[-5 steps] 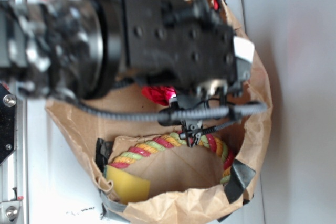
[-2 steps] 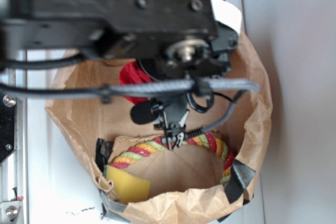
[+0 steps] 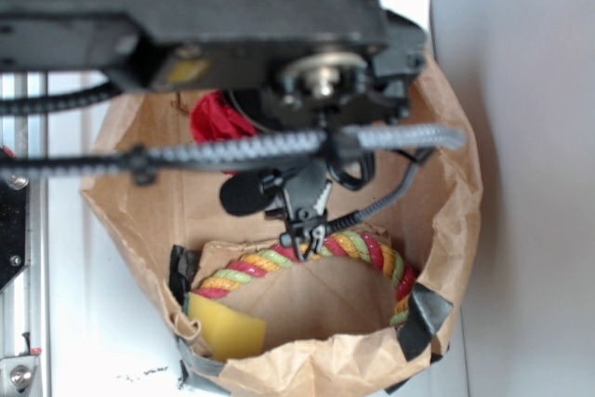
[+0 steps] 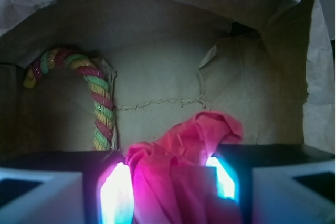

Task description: Grab the red paper.

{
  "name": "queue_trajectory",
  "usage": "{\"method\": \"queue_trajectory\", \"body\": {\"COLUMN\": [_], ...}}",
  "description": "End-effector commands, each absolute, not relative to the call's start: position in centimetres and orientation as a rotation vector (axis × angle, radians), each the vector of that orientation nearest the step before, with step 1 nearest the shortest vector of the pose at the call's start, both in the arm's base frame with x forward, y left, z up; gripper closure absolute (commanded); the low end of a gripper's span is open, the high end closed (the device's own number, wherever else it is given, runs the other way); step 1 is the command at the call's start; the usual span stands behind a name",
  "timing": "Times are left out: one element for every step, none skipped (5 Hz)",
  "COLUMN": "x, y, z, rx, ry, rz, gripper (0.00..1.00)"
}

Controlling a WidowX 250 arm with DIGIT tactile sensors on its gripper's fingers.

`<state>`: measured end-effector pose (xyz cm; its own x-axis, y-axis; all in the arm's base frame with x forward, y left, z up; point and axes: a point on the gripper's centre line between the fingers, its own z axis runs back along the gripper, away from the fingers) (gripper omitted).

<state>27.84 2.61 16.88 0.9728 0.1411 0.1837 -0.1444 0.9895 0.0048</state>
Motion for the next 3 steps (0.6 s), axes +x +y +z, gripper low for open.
{"method": "queue_trajectory", "body": {"x": [27.7,27.63,27.58], "y": [2.27,1.84,1.6], "z": [20.76,20.19,20.08], "rx": [0.03,0.05,0.056], "ry": [-0.278,-0.308,-0.32], "rz": [0.174,0.167,0.141], "gripper": [1.0,1.0,1.0]}}
